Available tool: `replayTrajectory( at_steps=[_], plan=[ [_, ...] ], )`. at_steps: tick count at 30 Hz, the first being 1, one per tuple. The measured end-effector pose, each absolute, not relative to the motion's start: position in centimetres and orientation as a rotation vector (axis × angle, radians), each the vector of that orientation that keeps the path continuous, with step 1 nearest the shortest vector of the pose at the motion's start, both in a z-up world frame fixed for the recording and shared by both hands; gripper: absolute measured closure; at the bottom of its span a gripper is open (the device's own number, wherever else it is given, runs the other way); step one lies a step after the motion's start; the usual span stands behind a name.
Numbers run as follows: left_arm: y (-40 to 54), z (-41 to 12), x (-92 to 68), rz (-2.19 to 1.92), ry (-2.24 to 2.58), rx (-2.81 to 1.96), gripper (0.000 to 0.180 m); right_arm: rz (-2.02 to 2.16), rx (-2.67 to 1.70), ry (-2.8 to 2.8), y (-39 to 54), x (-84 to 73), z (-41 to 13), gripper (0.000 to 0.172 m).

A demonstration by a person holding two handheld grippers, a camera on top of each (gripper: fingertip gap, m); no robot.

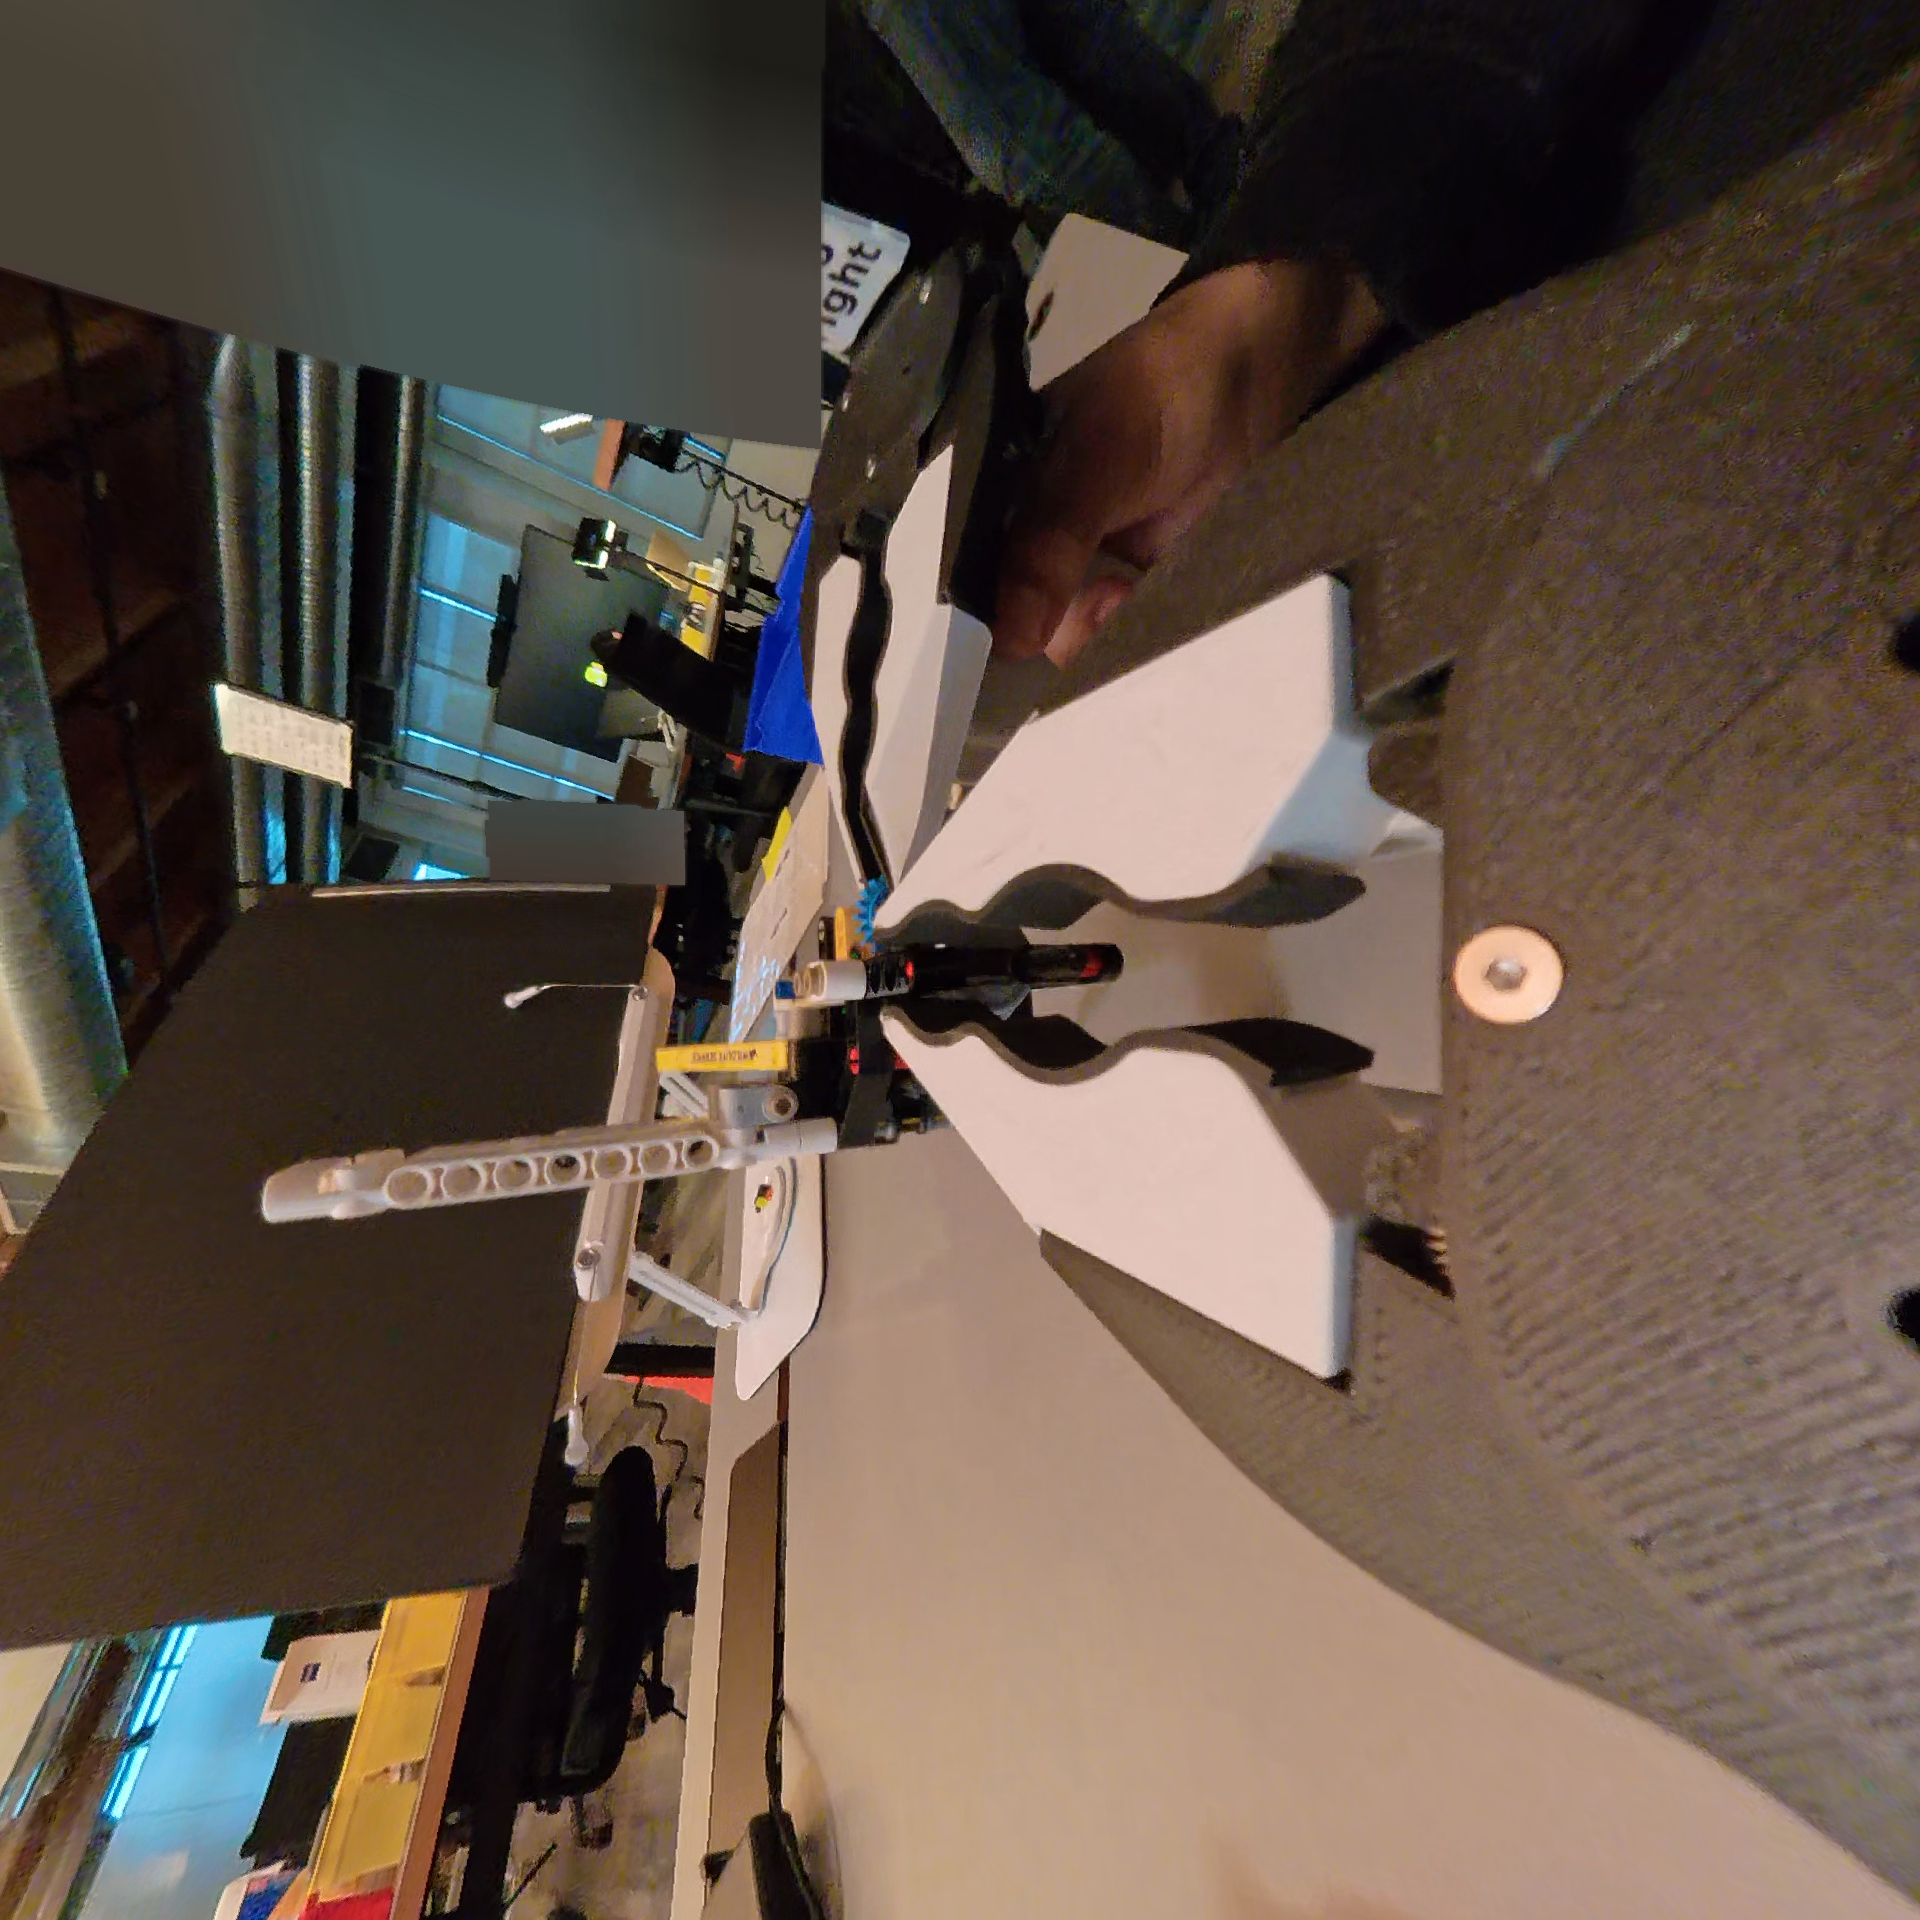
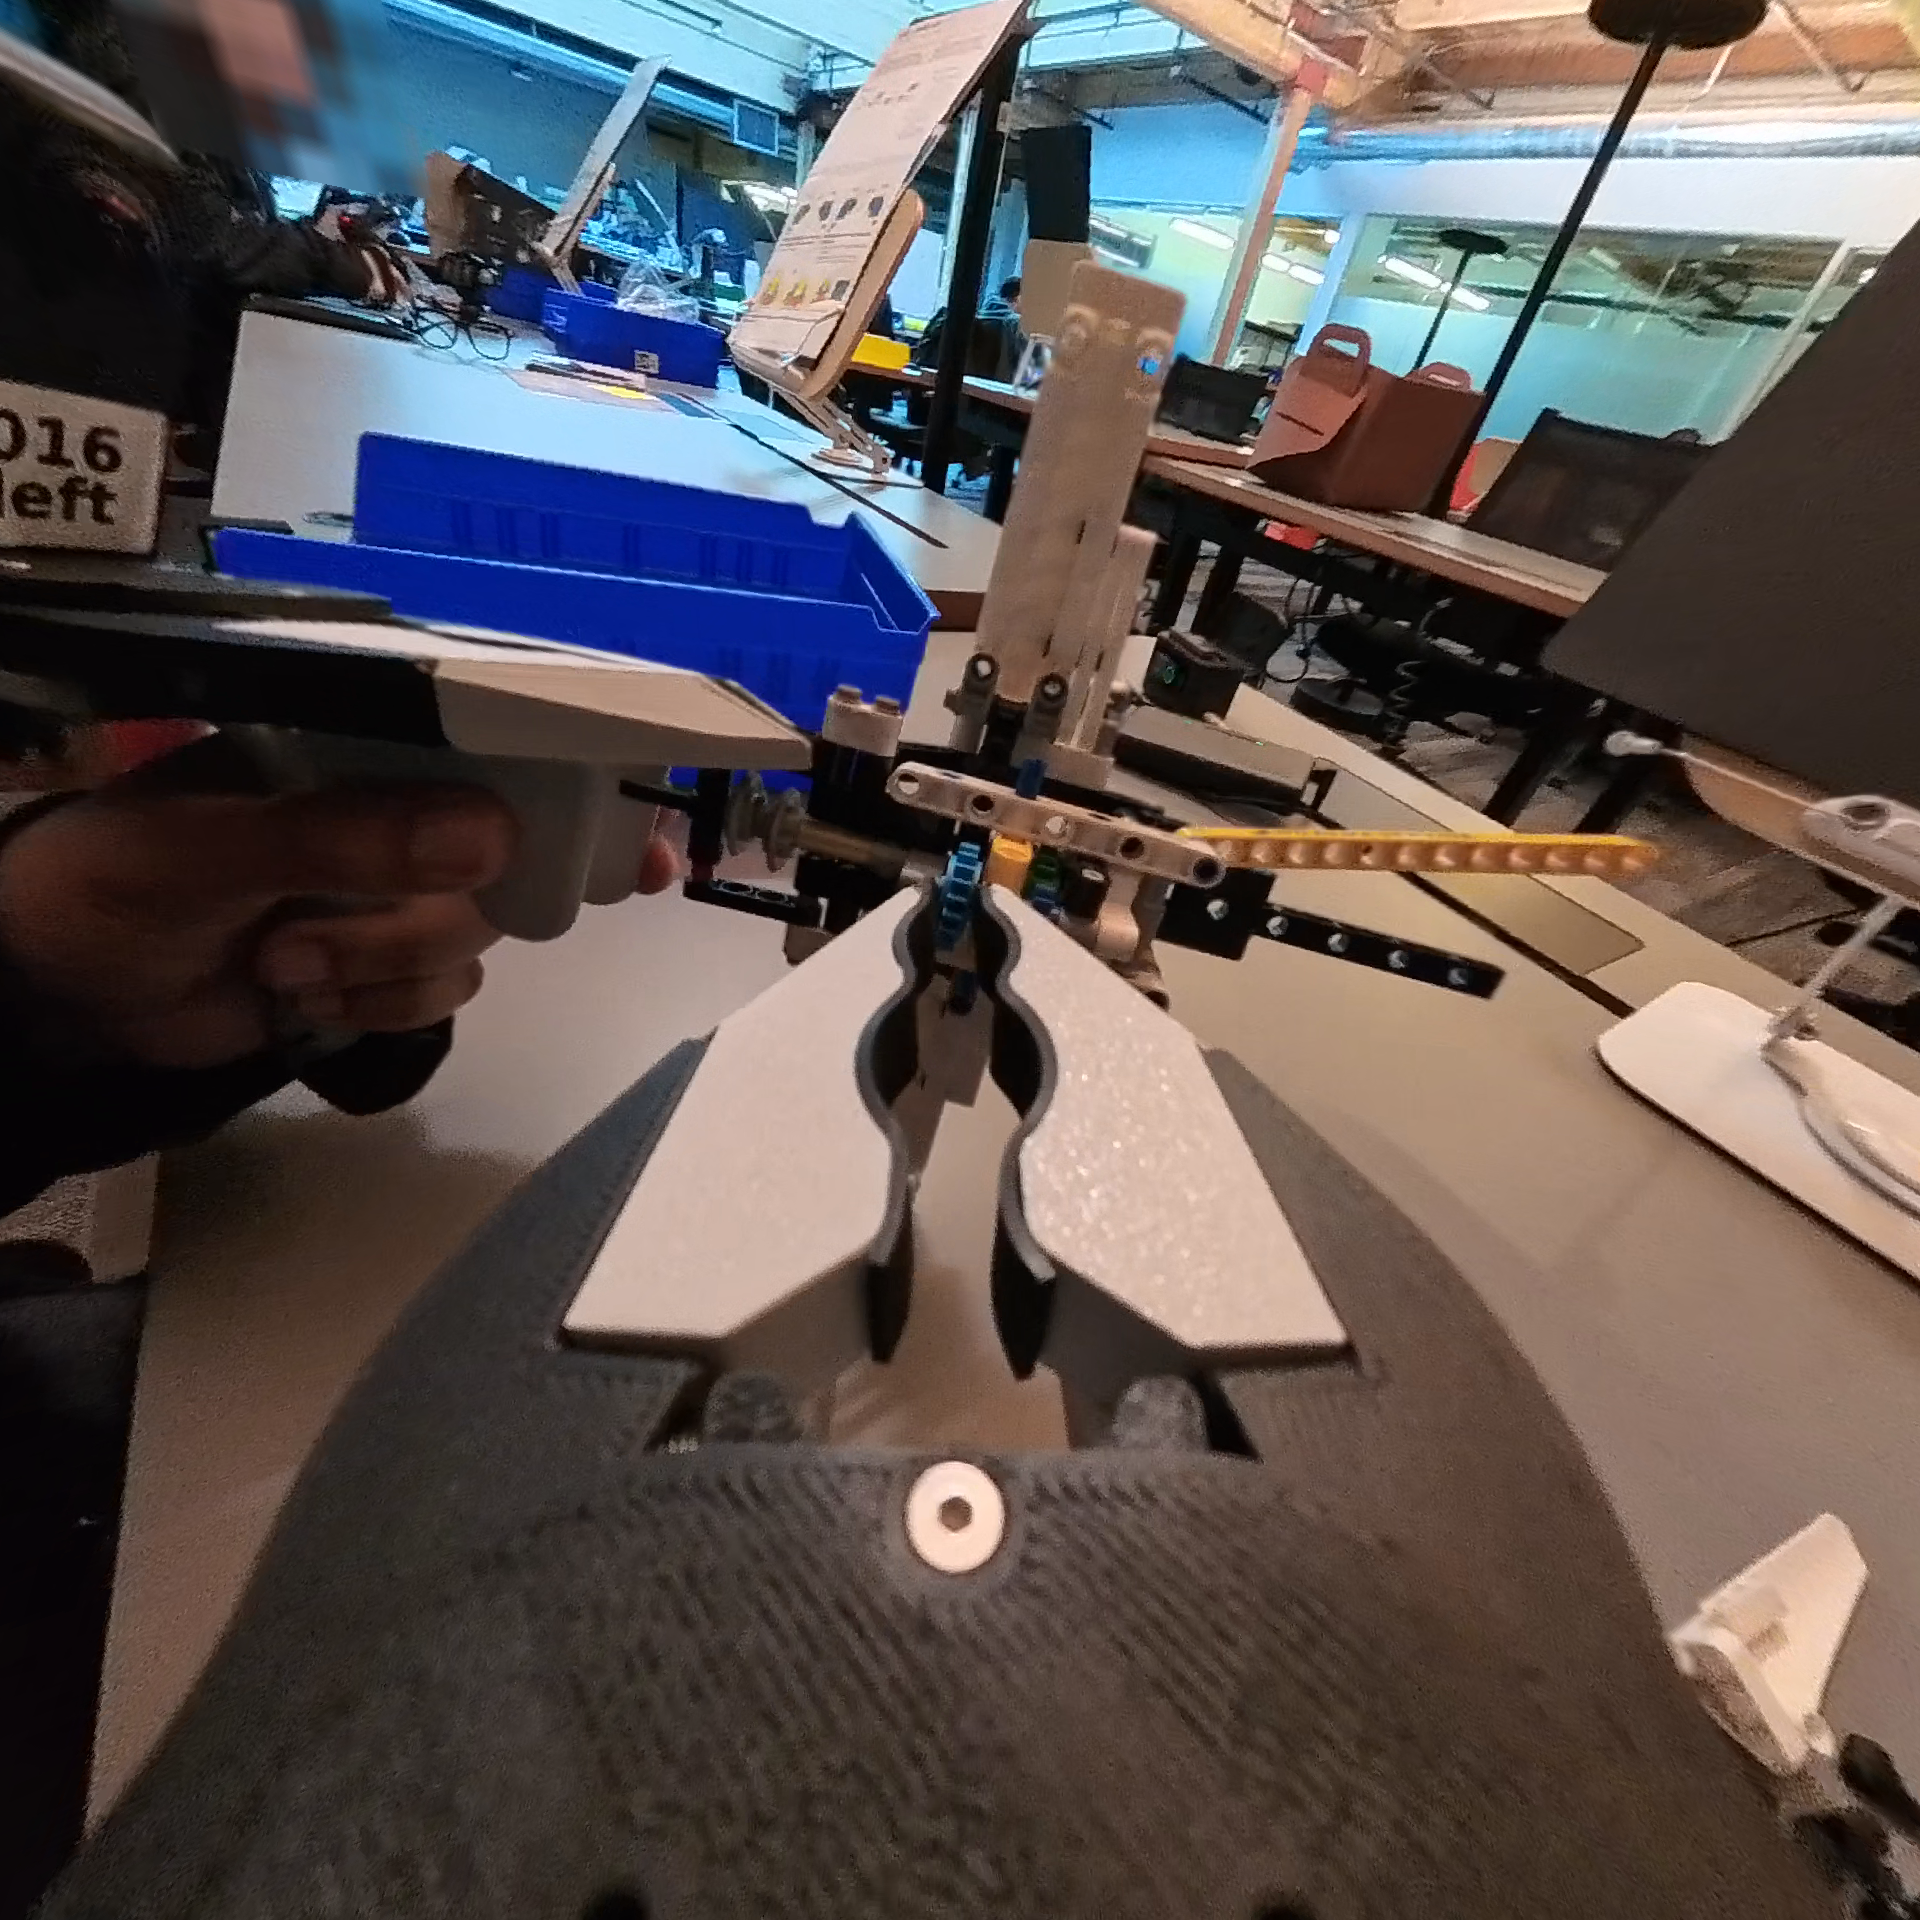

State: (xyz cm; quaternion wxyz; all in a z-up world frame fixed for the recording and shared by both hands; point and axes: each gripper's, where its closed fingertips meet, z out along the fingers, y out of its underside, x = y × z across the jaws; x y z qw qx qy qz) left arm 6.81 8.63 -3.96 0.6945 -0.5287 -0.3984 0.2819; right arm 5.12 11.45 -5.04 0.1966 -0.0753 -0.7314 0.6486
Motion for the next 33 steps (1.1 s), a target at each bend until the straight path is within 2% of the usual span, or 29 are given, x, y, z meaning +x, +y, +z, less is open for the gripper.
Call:
replayTrajectory(
  at_steps=[3, 6, 8, 10, 19, 22, 33],
  plan=[
    [8.6, -4.0, 6.8, 0.629, -0.892, -1.177, 0.156, 1.834, -0.218, -2.068, 10.9, 4.5, -5.0, 0.167],
    [8.5, -4.6, 6.6, 0.666, -0.898, -1.216, 0.151, 1.818, -0.237, -2.064, 10.7, 3.7, -5.0, 0.167],
    [8.5, -5.7, 6.2, 0.7, -0.912, -1.254, 0.155, 1.772, -0.267, -2.022, 10.9, 3.0, -5.0, 0.168],
    [8.5, -6.4, 6.0, 0.715, -0.908, -1.247, 0.174, 1.726, -0.249, -1.971, 11.0, 2.8, -5.0, 0.168],
    [8.1, -5.9, 6.1, 0.42, -0.884, -1.059, 0.174, 1.781, -0.175, -1.895, 11.2, 3.7, -4.9, 0.167],
    [7.6, -6.4, 5.6, 0.397, -0.939, -1.04, 0.172, 1.779, -0.172, -1.89, 11.4, 3.7, -4.9, 0.172],
    [6.2, -7.2, 4.6, 0.289, -1.036, -0.949, 0.175, 1.837, -0.205, -1.832, 12.6, 3.6, -4.1, 0.172]
  ],
)
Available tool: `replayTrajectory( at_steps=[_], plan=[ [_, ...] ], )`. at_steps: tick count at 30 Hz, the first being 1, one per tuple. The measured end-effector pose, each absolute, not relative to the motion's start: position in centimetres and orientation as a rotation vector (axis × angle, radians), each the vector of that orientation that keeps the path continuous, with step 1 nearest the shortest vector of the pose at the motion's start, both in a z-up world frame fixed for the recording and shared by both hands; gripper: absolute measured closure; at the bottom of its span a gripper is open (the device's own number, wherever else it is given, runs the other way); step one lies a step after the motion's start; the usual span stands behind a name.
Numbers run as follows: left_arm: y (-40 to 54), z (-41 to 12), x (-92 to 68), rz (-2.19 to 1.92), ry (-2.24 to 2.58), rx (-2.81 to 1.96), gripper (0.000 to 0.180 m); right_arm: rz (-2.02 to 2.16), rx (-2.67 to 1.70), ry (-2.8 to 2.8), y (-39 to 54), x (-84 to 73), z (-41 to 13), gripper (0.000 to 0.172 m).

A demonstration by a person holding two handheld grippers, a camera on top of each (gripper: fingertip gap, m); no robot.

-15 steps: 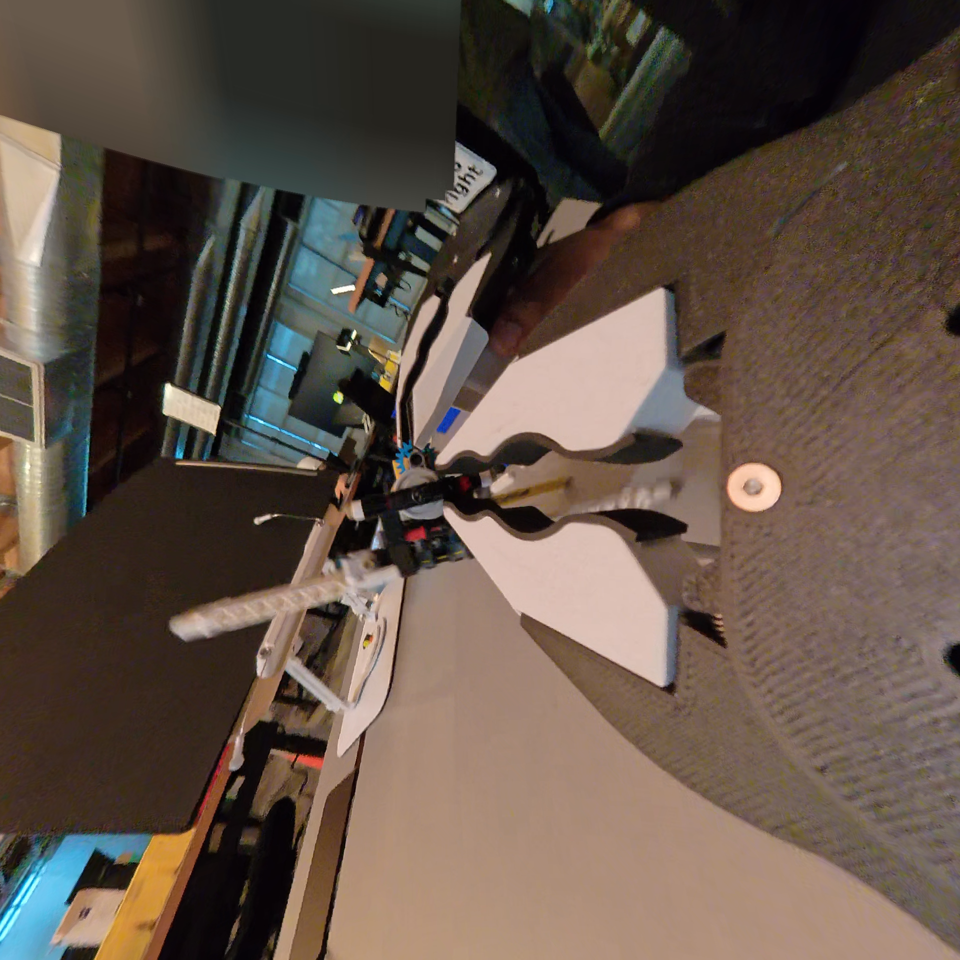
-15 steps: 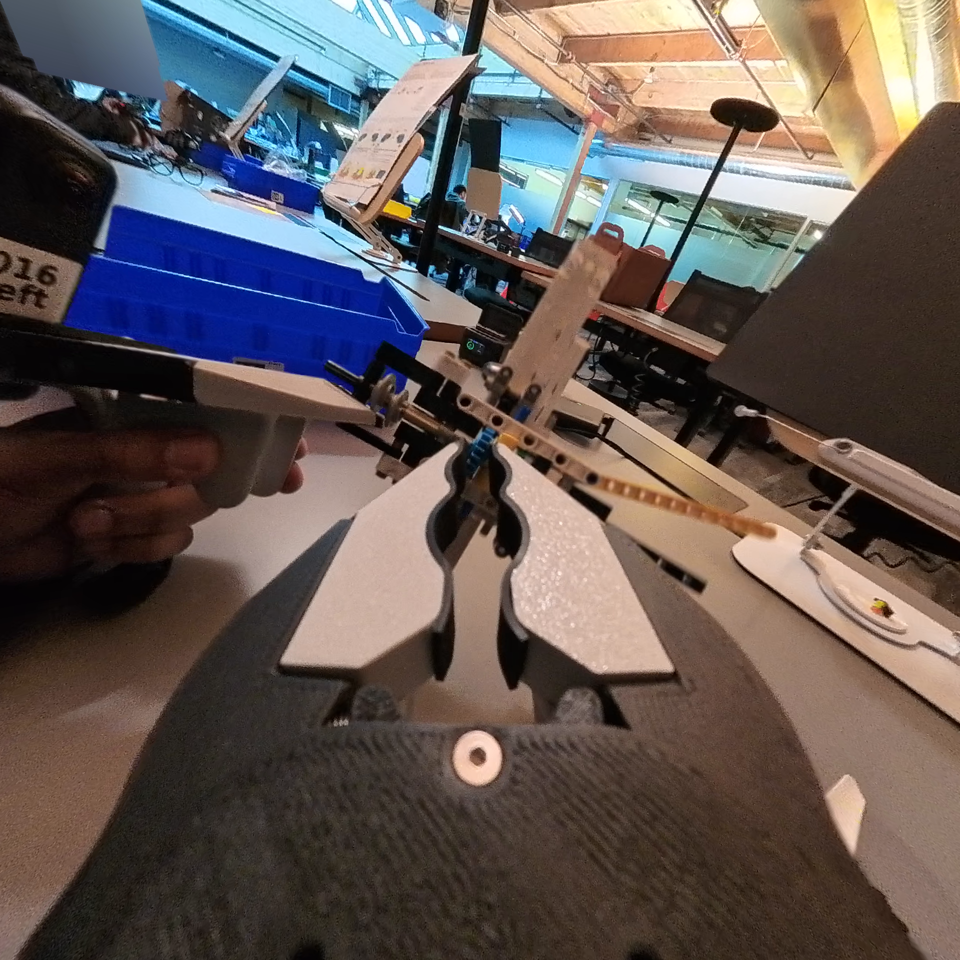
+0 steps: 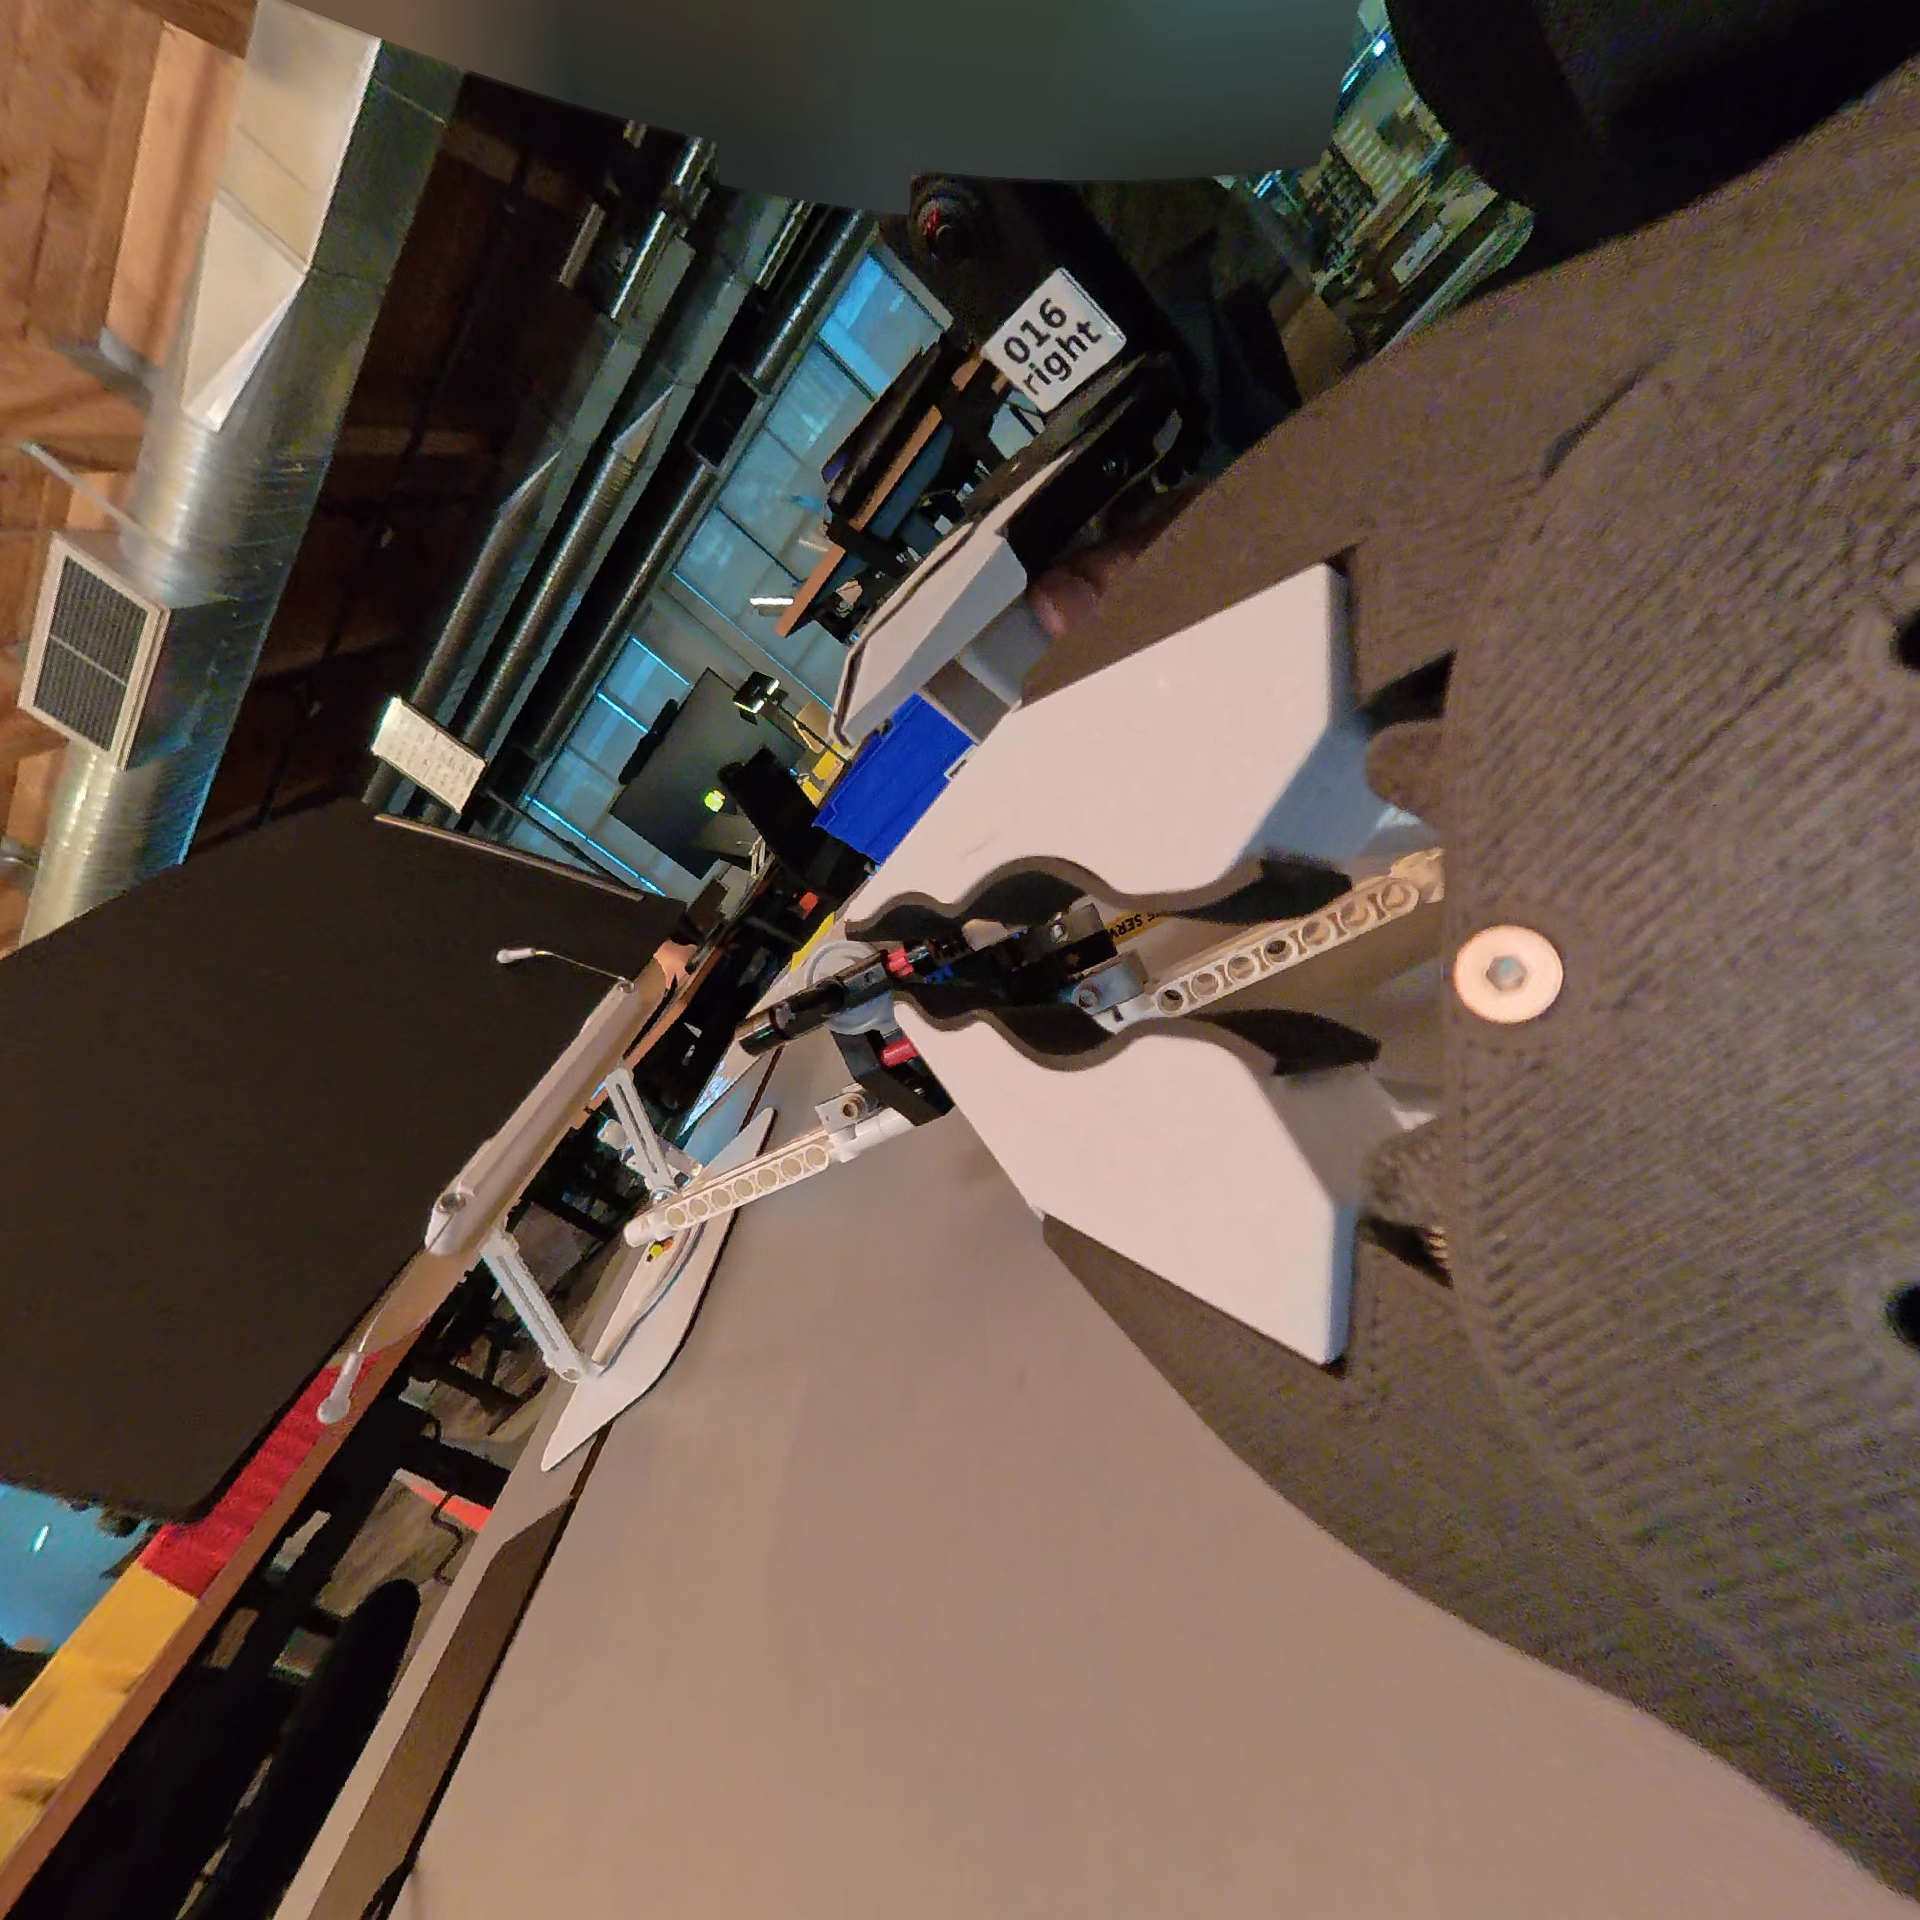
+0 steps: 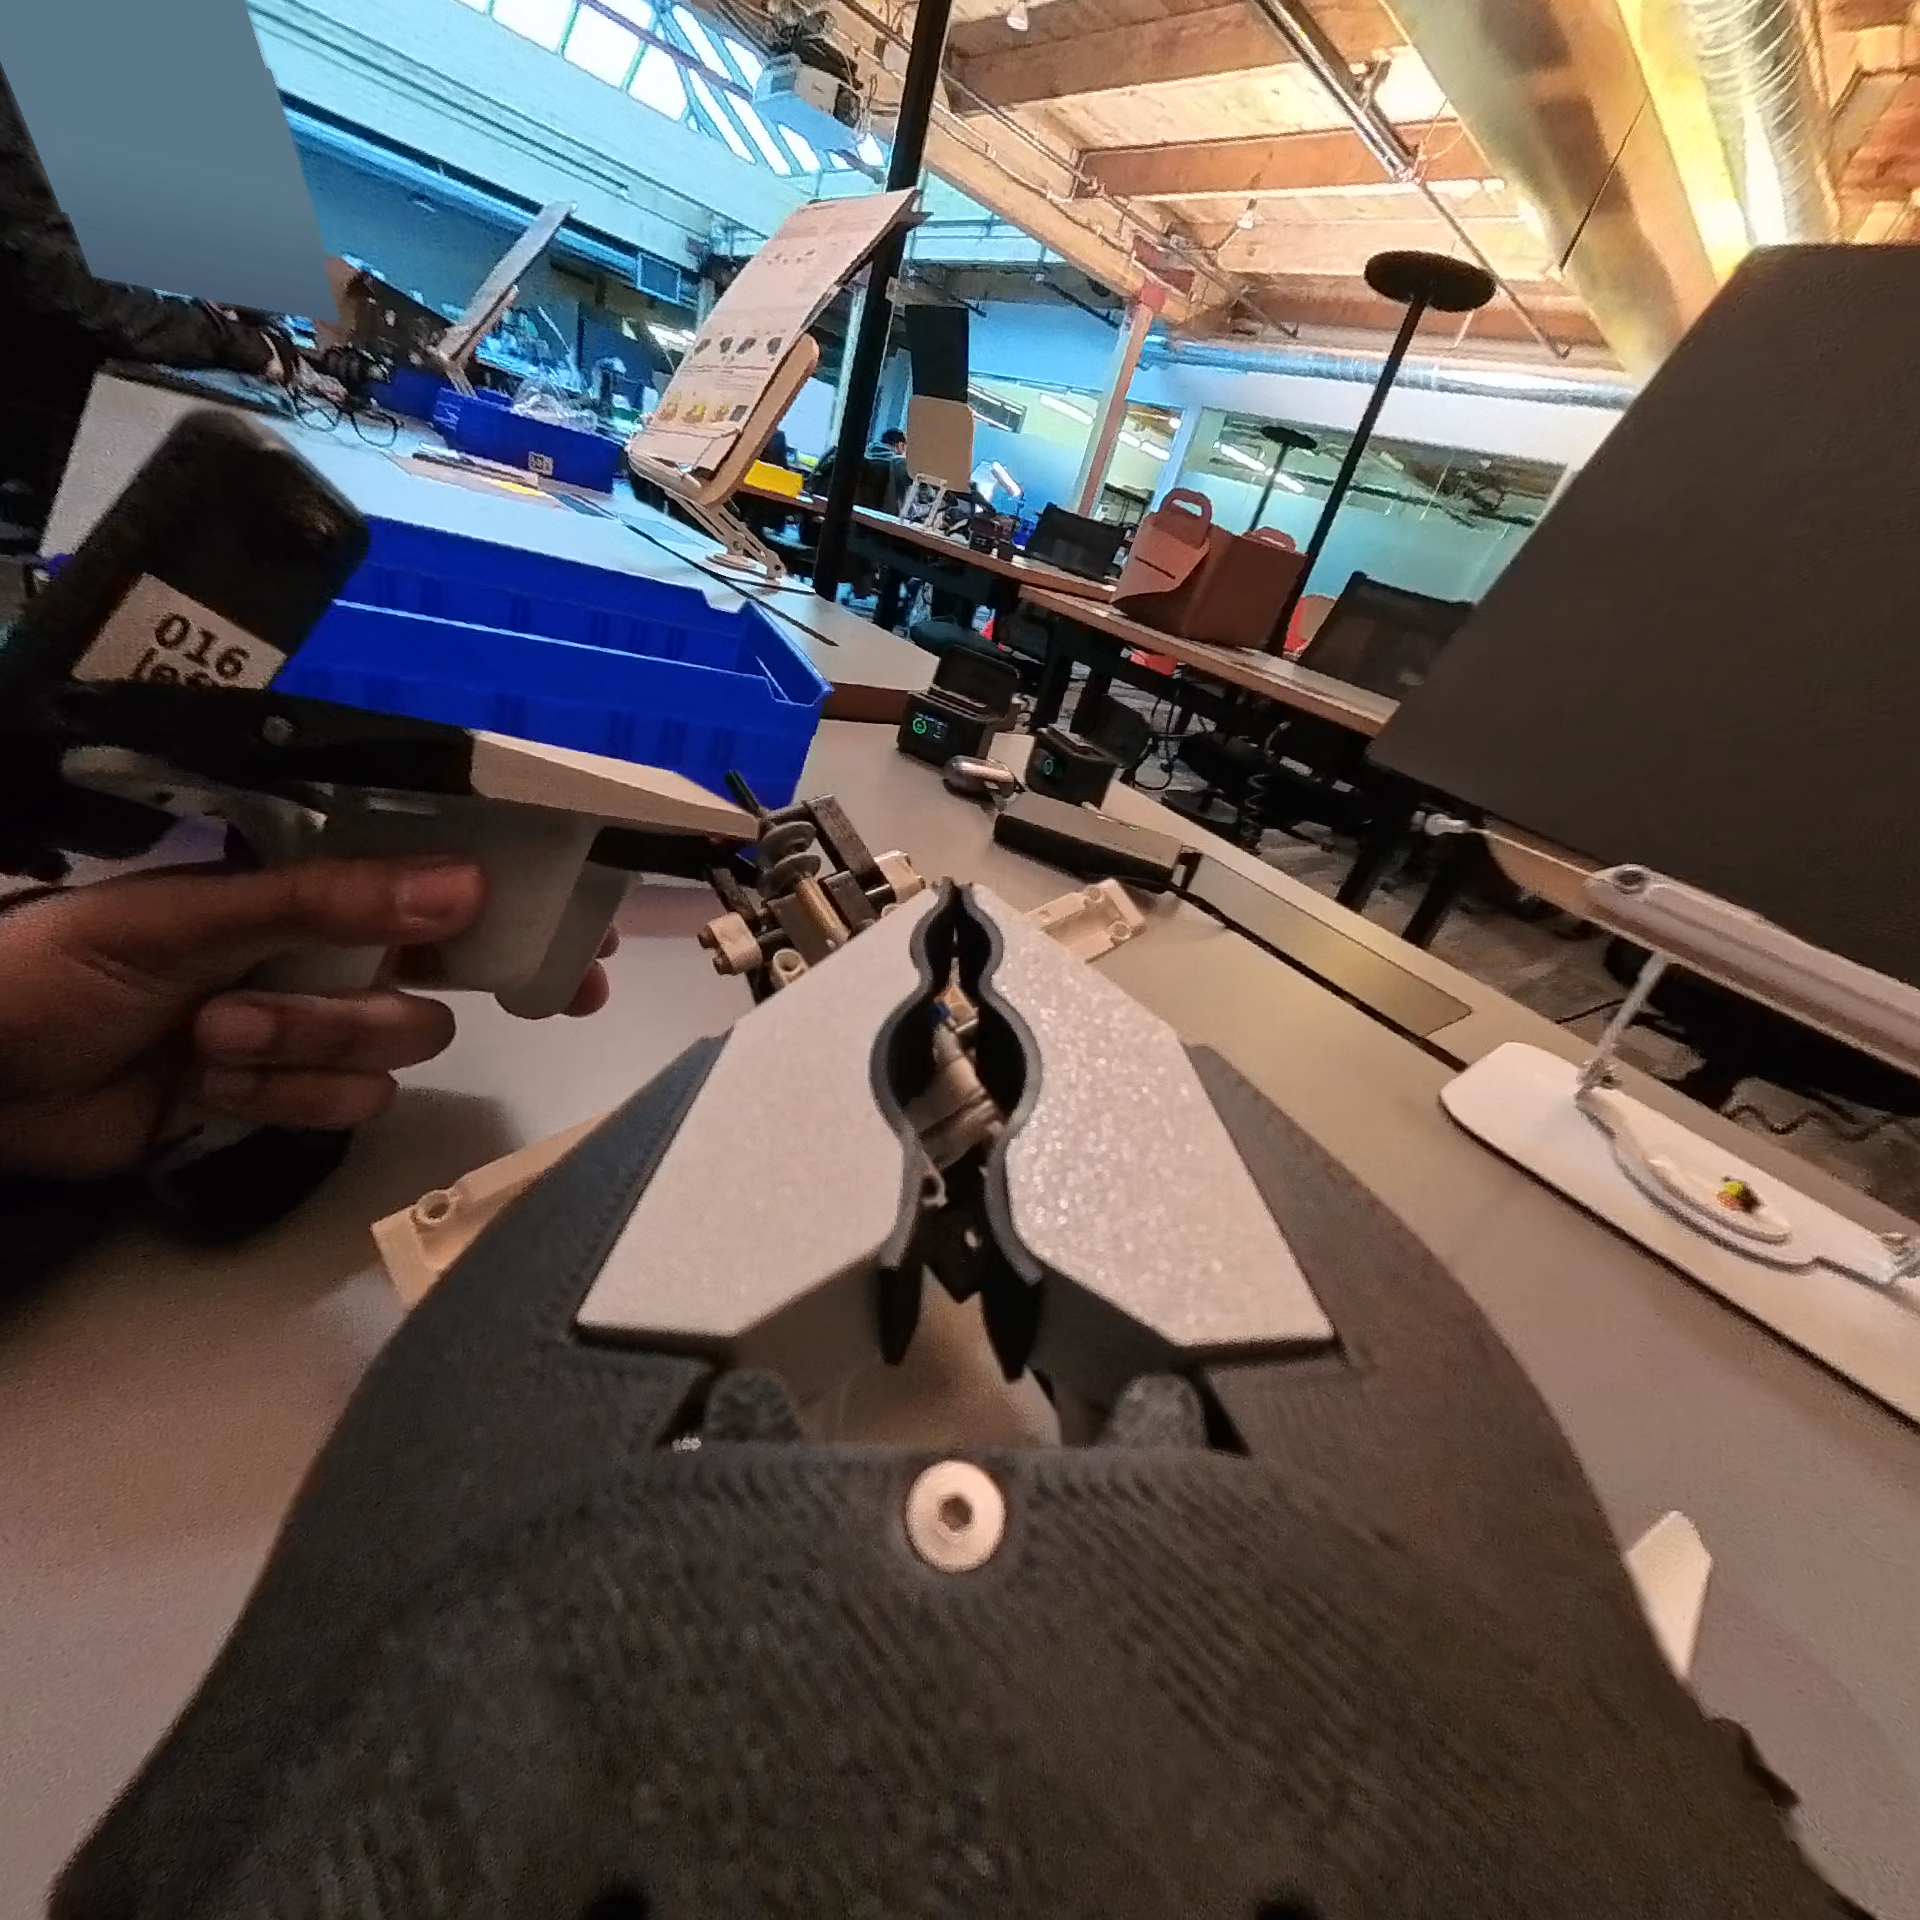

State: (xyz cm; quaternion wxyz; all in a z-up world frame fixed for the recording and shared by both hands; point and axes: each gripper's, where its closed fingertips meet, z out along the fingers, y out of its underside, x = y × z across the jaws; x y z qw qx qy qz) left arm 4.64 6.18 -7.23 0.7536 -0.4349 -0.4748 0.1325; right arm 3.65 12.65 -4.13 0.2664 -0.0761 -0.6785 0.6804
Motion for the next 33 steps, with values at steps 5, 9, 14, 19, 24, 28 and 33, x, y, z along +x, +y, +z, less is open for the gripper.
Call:
replayTrajectory(
  at_steps=[5, 9, 14, 19, 24, 28, 33],
  plan=[
    [6.1, -7.3, 4.6, 0.274, -1.04, -0.943, 0.175, 1.962, -0.289, -1.814, 13.8, 3.3, -3.6, 0.172],
    [6.0, -7.5, 4.4, 0.254, -1.055, -0.931, 0.175, 1.874, -0.294, -1.851, 14.6, 2.4, -4.5, 0.172],
    [5.9, -7.5, 4.4, 0.249, -1.06, -0.925, 0.175, 1.739, -0.264, -1.917, 14.9, 2.0, -6.3, 0.172],
    [5.9, -7.6, 4.4, 0.242, -1.063, -0.921, 0.175, 1.738, -0.223, -1.999, 13.8, 2.7, -7.3, 0.172],
    [5.9, -7.6, 4.4, 0.237, -1.062, -0.919, 0.174, 1.657, -0.178, -2.029, 13.4, 2.8, -8.2, 0.172],
    [5.8, -7.6, 4.4, 0.232, -1.062, -0.917, 0.174, 1.708, -0.123, -2.047, 12.9, 3.8, -8.0, 0.168],
    [5.9, -7.6, 4.4, 0.224, -1.06, -0.914, 0.174, 1.775, 0.046, -2.016, 11.6, 6.3, -7.3, 0.147]
  ],
)
